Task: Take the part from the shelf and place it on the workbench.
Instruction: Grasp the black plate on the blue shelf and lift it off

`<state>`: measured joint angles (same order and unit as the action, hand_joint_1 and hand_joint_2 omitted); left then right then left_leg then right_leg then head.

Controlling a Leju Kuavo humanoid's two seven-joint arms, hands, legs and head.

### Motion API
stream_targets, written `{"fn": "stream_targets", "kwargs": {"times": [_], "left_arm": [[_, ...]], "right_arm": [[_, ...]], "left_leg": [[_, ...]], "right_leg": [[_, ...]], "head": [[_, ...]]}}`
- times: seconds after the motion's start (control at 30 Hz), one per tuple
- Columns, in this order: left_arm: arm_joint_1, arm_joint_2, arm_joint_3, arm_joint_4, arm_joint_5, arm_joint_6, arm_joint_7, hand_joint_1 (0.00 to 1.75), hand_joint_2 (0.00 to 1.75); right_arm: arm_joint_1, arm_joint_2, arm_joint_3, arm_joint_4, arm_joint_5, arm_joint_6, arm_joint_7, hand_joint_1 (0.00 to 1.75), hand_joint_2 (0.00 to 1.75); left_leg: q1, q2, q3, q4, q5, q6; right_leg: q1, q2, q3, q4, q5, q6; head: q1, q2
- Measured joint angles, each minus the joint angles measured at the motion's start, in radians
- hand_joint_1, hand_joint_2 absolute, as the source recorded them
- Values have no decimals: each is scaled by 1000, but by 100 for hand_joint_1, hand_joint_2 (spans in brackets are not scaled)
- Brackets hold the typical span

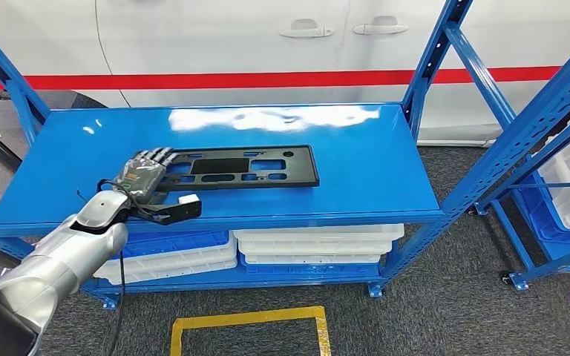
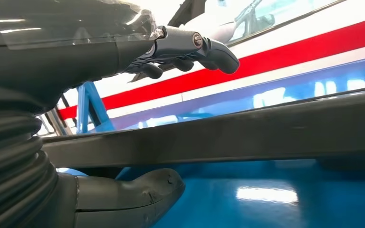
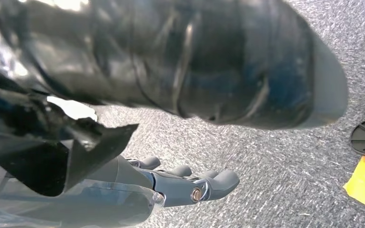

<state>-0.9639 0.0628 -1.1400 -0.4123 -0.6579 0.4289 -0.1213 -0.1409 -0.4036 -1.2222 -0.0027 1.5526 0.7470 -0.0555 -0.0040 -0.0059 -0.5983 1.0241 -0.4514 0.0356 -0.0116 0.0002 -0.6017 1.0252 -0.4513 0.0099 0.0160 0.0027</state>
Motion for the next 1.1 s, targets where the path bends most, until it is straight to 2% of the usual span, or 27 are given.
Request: {"fn": "stream_targets", "kwargs": {"times": [0.1,0.13,1.1], "left_arm": [[2,-6,0,2,0,-5,-4,168,175],[2,-7,0,3,0,-6,-6,175,175],[10,-12,0,9,21,-39,-27,175,175]], "right_arm": [[-1,2,0,0,0,0,4,0,0],[-1,3,0,0,0,0,4,0,0],[-6,6,0,0,0,1,9,0,0]], "left_leg": [[0,0,0,0,0,0],[0,0,0,0,0,0],[0,0,0,0,0,0]], "right_leg": [[0,0,0,0,0,0],[0,0,0,0,0,0],[0,0,0,0,0,0]], "head": [[0,0],[0,0],[0,0]]}}
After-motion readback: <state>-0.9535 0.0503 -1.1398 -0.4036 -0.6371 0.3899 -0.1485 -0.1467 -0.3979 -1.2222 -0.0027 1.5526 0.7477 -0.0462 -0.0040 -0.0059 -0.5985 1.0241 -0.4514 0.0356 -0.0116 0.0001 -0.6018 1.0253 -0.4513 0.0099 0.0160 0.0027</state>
